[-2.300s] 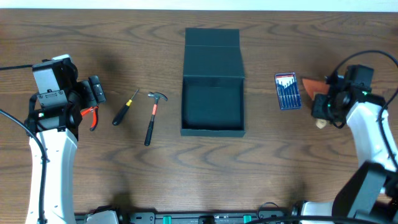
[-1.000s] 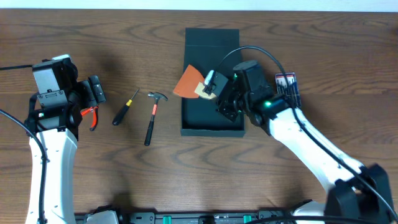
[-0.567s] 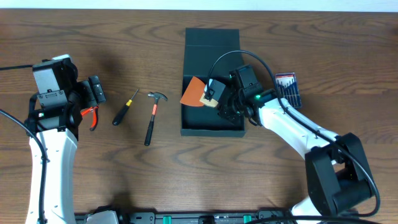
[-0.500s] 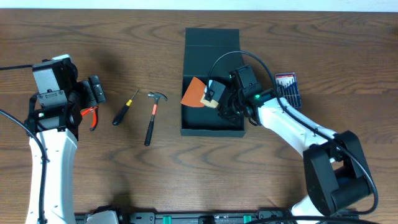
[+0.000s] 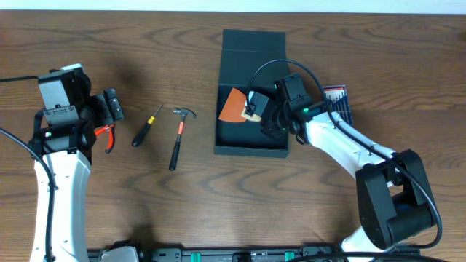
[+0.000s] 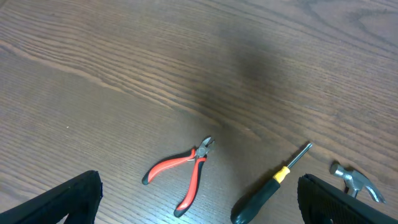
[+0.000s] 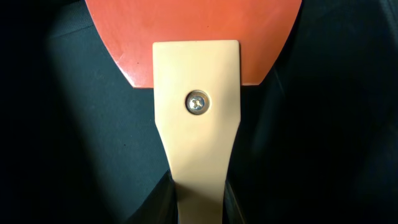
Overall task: Pack container
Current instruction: 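Carry the orange scraper into the black box and release it, then move the right gripper to the blue screwdriver case and grasp it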
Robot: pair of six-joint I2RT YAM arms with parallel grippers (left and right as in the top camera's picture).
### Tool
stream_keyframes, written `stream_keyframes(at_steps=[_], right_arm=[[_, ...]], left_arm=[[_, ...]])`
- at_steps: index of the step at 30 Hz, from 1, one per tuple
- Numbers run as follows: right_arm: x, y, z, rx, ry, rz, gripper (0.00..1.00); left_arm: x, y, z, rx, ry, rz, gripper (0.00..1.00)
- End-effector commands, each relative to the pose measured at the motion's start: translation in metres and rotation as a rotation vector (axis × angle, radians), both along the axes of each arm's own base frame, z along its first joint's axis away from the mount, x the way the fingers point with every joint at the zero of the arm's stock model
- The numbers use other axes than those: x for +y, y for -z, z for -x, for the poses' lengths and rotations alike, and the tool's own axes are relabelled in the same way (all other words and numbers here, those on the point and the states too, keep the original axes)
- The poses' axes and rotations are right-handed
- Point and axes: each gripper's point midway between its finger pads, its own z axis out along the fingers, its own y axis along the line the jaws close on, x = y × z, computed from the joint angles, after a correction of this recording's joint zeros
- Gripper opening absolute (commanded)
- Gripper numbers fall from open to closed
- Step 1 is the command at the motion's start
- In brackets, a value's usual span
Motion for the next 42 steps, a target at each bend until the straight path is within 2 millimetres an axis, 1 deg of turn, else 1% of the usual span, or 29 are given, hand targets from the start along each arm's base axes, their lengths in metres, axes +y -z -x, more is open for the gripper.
stream_keyframes(at_steps=[1, 2, 3, 4, 5, 9, 11, 14, 17, 19, 21, 23, 25, 26, 28, 30, 32, 35, 38, 41, 42], right_arm=[[0.002, -0.004, -0.005, -0.021, -0.005, 0.001, 0.12], [0.003, -0.005, -0.006, -0.021, -0.001, -0.003, 0.29], [0.005, -0.007, -0.007, -0.022, 0.006, -0.009, 0.39], [0.006, -0.009, -0.008, -0.024, 0.014, -0.016, 0.63], [0.008, -0.013, -0.01, -0.028, 0.02, -0.023, 0.99], [0.019, -0.028, -0.014, -0.049, 0.036, -0.052, 0.99], [0.024, -0.039, -0.017, -0.053, 0.071, -0.082, 0.99], [0.029, -0.064, -0.022, -0.044, 0.177, -0.16, 0.99], [0.026, -0.097, -0.024, -0.031, 0.296, -0.244, 0.99], [0.018, -0.123, -0.025, -0.036, 0.368, -0.297, 0.99], [0.002, -0.147, -0.026, -0.056, 0.437, -0.345, 0.99], [-0.02, -0.165, -0.027, -0.074, 0.509, -0.375, 0.99], [-0.052, -0.173, -0.028, -0.072, 0.623, -0.39, 0.91], [-0.07, -0.173, -0.028, -0.06, 0.691, -0.392, 0.89], [-0.111, -0.164, -0.026, -0.015, 0.854, -0.374, 0.88], [-0.146, -0.147, -0.021, 0.045, 0.992, -0.347, 0.9], [-0.173, -0.127, -0.013, 0.119, 1.101, -0.317, 0.91], [-0.196, -0.095, -0.005, 0.219, 1.203, -0.275, 0.95], [-0.208, -0.065, -0.002, 0.299, 1.247, -0.226, 0.96], [-0.224, -0.036, -0.003, 0.327, 1.301, -0.14, 0.99], [-0.227, -0.03, -0.003, 0.328, 1.312, -0.12, 0.99]], left_arm=[[0.003, -0.003, -0.002, -0.003, 0.0, -0.007, 0.98], [0.003, -0.003, -0.002, -0.003, 0.0, -0.007, 0.98], [0.003, -0.003, -0.002, -0.004, 0.0, -0.007, 0.98], [0.003, -0.003, -0.002, -0.003, 0.0, -0.007, 0.98], [0.003, -0.003, -0.002, -0.004, 0.0, -0.007, 0.98], [0.003, -0.003, -0.002, -0.003, 0.0, -0.007, 0.98], [0.003, -0.003, -0.002, -0.003, 0.0, -0.007, 0.98], [0.003, -0.003, -0.002, -0.003, 0.0, -0.007, 0.98], [0.003, -0.003, -0.002, -0.003, 0.0, -0.007, 0.99], [0.003, -0.003, -0.002, -0.004, 0.0, -0.007, 0.98], [0.003, -0.003, -0.002, -0.003, 0.0, -0.007, 0.98], [0.003, -0.003, -0.002, -0.003, 0.0, -0.007, 0.98], [0.003, -0.003, -0.002, -0.004, 0.0, -0.007, 0.98], [0.003, -0.003, -0.002, -0.003, 0.0, -0.007, 0.98], [0.003, -0.003, -0.002, -0.003, 0.0, -0.007, 0.99], [0.003, -0.003, -0.002, -0.003, 0.0, -0.007, 0.98], [0.003, -0.003, -0.002, -0.003, 0.0, -0.007, 0.98], [0.003, -0.003, -0.002, -0.003, 0.0, -0.007, 0.98], [0.003, -0.003, -0.002, -0.004, 0.0, -0.007, 0.98], [0.003, -0.003, -0.002, -0.003, 0.0, -0.007, 0.98], [0.003, -0.003, -0.002, -0.003, 0.0, -0.007, 0.98]])
